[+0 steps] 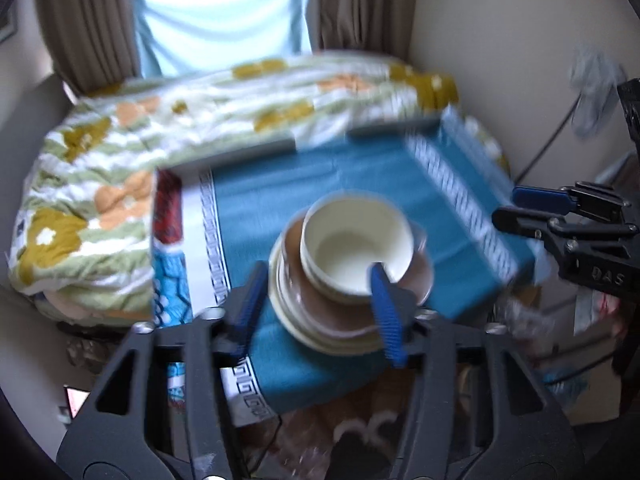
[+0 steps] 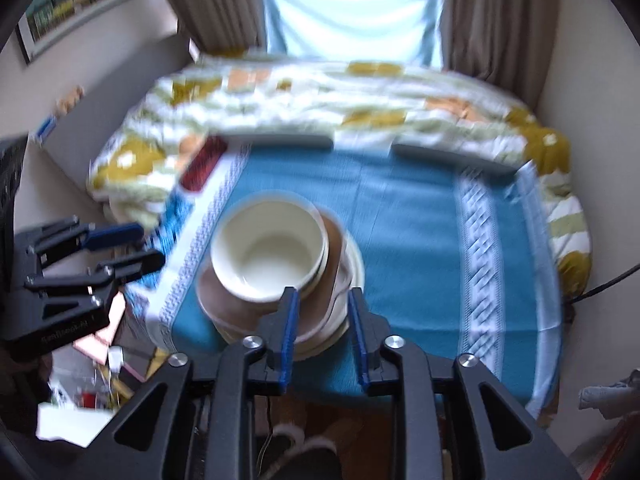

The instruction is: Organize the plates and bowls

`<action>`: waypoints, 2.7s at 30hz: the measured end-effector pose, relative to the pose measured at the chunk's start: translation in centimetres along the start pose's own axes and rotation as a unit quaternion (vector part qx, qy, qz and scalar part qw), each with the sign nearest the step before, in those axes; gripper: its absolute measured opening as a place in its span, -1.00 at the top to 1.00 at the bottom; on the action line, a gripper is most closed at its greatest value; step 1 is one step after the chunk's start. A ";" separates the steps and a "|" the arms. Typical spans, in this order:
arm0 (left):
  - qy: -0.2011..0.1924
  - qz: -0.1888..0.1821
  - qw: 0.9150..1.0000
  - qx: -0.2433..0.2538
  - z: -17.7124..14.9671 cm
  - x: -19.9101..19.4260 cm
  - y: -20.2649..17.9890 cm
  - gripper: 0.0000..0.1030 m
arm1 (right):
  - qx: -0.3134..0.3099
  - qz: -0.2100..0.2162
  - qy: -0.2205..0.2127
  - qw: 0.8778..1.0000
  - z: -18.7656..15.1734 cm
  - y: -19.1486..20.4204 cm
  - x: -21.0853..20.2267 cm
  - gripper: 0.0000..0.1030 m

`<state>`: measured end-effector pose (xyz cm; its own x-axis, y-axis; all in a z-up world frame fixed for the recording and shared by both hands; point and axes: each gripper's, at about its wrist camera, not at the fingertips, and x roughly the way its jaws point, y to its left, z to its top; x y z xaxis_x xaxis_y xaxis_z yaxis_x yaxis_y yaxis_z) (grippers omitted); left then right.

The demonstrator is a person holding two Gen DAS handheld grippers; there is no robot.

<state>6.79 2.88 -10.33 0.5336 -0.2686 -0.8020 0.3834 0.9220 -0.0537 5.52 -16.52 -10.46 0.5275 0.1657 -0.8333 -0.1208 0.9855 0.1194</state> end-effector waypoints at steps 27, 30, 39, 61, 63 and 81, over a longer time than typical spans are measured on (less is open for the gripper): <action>-0.218 0.110 0.968 -0.061 0.0 -11.9 -3.8 -0.99 | 0.040 -0.083 -0.211 0.973 -0.7 -1.0 -10.9 -0.99; -0.220 0.111 0.967 -0.058 -0.2 -12.0 -4.1 -0.99 | 0.040 -0.085 -0.214 0.972 -0.7 -1.0 -11.1 -0.99; -0.222 0.105 0.968 -0.059 -0.4 -12.2 -4.2 -0.99 | 0.036 -0.093 -0.223 0.970 -0.9 -0.7 -11.7 -0.99; -0.227 0.117 0.965 -0.068 -1.2 -13.2 -4.4 -0.99 | 0.032 -0.095 -0.223 0.970 -0.5 -0.6 -12.3 -0.99; -0.227 0.118 0.965 -0.067 -1.2 -13.2 -4.5 -0.99 | 0.031 -0.096 -0.224 0.969 -0.5 -0.8 -12.5 -0.99; -0.230 0.110 0.964 -0.072 -1.5 -13.3 -5.3 -0.99 | 0.030 -0.098 -0.225 0.969 -0.5 -1.2 -12.9 -0.99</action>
<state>-3.47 1.93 -0.30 0.8812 -0.1261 -0.4557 0.1308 0.9912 -0.0214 -1.56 -19.87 -0.12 0.8501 -0.0375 -0.5253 0.0596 0.9979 0.0252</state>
